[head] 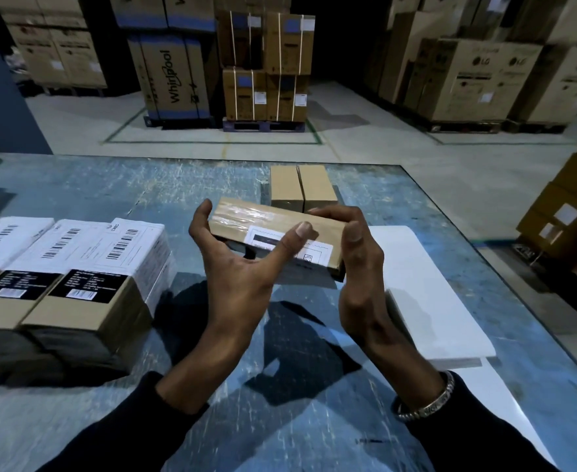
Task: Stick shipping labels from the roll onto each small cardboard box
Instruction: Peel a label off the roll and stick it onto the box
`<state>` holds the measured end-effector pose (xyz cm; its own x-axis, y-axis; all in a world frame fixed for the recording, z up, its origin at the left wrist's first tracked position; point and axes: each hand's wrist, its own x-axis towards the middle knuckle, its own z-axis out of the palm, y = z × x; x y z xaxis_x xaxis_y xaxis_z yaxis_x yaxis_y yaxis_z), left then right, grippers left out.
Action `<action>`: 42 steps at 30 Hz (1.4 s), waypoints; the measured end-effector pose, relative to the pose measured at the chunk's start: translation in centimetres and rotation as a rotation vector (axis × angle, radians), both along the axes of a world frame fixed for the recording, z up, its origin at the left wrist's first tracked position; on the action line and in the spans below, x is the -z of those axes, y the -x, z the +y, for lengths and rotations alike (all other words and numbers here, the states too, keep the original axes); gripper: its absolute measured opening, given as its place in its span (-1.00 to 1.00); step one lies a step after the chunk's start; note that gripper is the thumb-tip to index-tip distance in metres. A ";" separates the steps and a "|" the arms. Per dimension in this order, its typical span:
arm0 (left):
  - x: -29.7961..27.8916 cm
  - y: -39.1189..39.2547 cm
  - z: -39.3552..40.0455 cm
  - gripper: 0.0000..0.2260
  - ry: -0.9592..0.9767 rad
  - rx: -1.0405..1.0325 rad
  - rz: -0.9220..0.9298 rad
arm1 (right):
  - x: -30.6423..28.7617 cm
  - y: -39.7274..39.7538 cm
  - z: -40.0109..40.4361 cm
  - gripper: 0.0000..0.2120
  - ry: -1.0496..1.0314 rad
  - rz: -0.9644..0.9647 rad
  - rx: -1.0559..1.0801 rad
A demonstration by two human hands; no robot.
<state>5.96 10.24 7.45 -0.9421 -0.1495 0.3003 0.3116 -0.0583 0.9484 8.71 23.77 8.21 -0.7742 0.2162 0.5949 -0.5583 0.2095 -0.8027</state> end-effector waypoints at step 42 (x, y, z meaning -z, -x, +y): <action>1.0 3.0 -1.2 -0.47 -0.083 -0.002 -0.030 | -2.2 2.7 5.6 -0.51 0.247 -0.505 -0.123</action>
<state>2.97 9.04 6.43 -0.9501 -0.1743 0.2588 0.2836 -0.1366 0.9492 6.01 29.35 10.41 -0.9774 0.1921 0.0877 -0.1010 -0.0602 -0.9931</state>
